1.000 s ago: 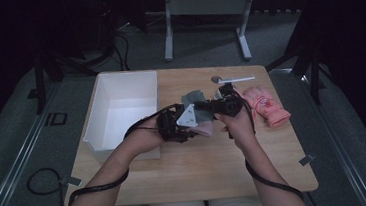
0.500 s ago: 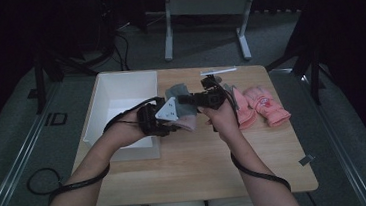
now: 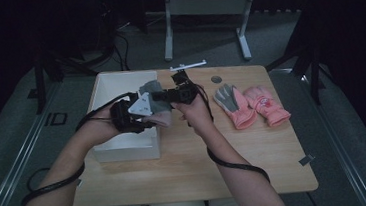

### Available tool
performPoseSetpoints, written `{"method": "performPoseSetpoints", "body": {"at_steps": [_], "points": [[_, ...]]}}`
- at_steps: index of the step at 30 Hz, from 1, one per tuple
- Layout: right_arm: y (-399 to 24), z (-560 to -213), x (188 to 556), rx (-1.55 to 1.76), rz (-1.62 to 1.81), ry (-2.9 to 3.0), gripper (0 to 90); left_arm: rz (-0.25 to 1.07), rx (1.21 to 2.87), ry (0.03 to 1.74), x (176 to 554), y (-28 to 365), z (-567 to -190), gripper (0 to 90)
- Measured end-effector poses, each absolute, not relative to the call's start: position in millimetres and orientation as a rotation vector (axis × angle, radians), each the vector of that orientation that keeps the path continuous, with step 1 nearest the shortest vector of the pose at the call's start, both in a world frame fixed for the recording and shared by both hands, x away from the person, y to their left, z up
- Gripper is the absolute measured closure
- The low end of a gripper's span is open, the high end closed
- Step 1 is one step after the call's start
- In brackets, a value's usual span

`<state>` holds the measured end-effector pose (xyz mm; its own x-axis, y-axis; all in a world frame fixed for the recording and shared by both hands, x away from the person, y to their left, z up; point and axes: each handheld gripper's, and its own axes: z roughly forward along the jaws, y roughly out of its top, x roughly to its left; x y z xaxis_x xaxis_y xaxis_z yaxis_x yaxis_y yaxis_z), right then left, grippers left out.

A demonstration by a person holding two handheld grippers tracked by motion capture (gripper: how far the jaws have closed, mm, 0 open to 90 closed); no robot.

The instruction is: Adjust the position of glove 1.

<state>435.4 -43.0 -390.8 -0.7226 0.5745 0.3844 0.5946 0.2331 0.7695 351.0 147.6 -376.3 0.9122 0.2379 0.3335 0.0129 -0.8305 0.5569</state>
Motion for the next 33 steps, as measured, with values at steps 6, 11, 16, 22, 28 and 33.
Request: {"method": "performPoseSetpoints", "body": {"at_steps": [6, 11, 16, 22, 28, 33], "points": [[-10, -399, 439, -1.131, -1.539, -2.42, 73.3, 0.507, 2.528, 0.22, 351, 178, -380, 68.9], [7, -407, 441, -1.113, -1.515, -2.426, 73.3, 0.493, 2.536, 0.238, 351, 193, -388, 68.8], [24, -421, 445, -1.115, -1.45, -2.461, 73.3, 0.47, 2.572, 0.251, 355, 204, -403, 68.8], [39, -434, 453, -1.161, -1.356, -2.496, 73.2, 0.434, 2.618, 0.267, 367, 208, -421, 68.7], [51, -443, 460, -1.206, -1.258, -2.549, 73.2, 0.408, 2.646, 0.29, 376, 210, -433, 68.6], [61, -446, 462, -1.239, -1.159, -2.61, 72.1, 0.403, 2.658, 0.283, 378, 208, -443, 68.3]]}}
